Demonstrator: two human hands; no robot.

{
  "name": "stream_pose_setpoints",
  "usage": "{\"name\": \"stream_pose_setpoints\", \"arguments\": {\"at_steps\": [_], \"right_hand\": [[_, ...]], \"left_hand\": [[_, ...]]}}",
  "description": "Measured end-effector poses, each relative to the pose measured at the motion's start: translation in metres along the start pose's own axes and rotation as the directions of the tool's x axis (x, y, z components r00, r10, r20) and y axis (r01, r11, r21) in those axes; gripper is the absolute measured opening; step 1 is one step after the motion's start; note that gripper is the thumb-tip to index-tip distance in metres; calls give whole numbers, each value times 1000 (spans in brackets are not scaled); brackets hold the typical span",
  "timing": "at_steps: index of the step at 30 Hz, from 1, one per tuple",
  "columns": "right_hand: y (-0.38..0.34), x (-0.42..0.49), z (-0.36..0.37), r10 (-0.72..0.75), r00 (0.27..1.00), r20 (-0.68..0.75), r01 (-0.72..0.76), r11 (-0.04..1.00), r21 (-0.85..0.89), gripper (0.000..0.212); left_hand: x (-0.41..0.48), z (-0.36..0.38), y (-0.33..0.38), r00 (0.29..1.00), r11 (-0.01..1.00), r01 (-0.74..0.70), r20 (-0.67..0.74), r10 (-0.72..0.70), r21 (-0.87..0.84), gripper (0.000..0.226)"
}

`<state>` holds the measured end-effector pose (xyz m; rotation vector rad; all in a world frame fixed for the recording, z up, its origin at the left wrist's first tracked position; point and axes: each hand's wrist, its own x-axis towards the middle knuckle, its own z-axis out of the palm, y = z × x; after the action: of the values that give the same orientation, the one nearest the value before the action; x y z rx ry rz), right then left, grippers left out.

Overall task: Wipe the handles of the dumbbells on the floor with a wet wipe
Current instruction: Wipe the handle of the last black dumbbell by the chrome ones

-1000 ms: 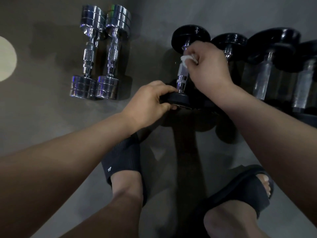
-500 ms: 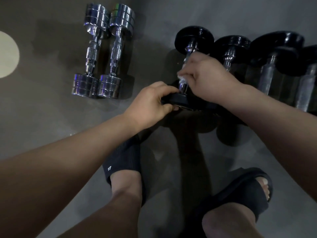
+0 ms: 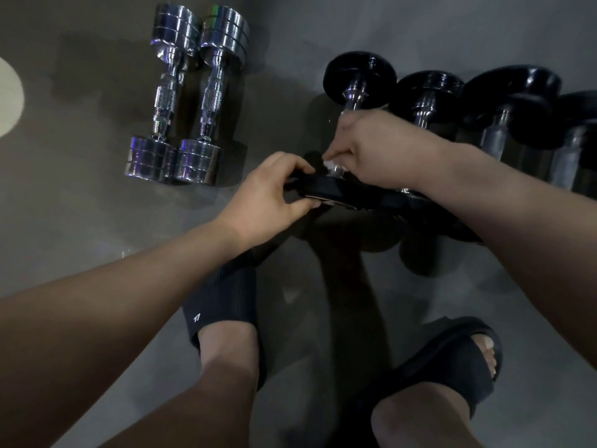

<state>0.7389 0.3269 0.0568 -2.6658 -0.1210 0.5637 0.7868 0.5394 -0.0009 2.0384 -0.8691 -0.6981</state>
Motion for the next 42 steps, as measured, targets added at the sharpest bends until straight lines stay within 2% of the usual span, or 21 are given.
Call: {"name": "stream_pose_setpoints", "arguments": {"at_steps": [3,4,7,9,11,13,14,15,18,20,22,25,28,30,34,38,40,42], "right_hand": [[7,0,2,145,971,-188,-130,987,91,21],[6,-3,5,158,971,-182,-140,984,108,20],[1,-13,11,68,994,-86,-52,983,175,15],[5,-17,12,91,990,-107,-66,973,222,13],[14,-13,13,258,940,-222,-169,920,354,11],[20,-8,19,452,849,-275,-258,808,530,12],[21,-8,23,484,828,-283,-266,783,563,14],[19,-10,27,471,837,-278,-262,791,553,15],[7,-21,29,309,933,-186,-213,889,406,7],[8,-21,27,289,943,-167,-213,907,364,7],[14,-15,26,412,888,-203,-268,824,499,15],[19,-4,29,615,757,-220,-331,652,682,24],[10,-1,41,733,654,-188,-320,493,809,21],[6,-2,47,774,610,-167,-338,445,829,20],[13,5,40,784,608,-127,-408,446,797,17],[22,17,33,800,538,-266,-329,490,807,9],[16,22,34,734,525,-431,-318,639,701,9],[8,24,38,605,578,-548,-346,789,507,19]], "left_hand": [[-1,-1,1,1000,1000,-7,4,7,7,42],[-1,-2,0,1000,1000,-15,5,15,8,42],[-1,-3,-1,999,999,-39,2,39,14,41],[2,-3,-2,999,999,-50,17,49,13,40],[4,-5,-3,998,998,-57,40,56,19,40],[5,-6,-4,996,997,-73,48,71,34,39],[5,-6,-4,996,996,-78,47,76,39,39],[6,-6,-4,996,996,-77,46,75,42,38],[8,-8,-4,997,996,-72,41,71,42,37],[8,-9,-4,996,996,-76,47,74,41,37],[9,-9,-3,995,996,-80,53,78,37,37],[8,-10,-3,994,995,-93,57,91,47,36],[9,-11,-4,995,995,-91,55,89,33,34],[9,-11,-3,994,996,-92,63,90,18,34],[11,-12,-3,992,995,-97,84,95,15,33],[13,-14,-4,990,995,-100,101,98,20,34],[13,-12,-3,989,993,-114,98,111,26,35],[13,-9,-4,990,993,-113,90,110,27,37]]}}
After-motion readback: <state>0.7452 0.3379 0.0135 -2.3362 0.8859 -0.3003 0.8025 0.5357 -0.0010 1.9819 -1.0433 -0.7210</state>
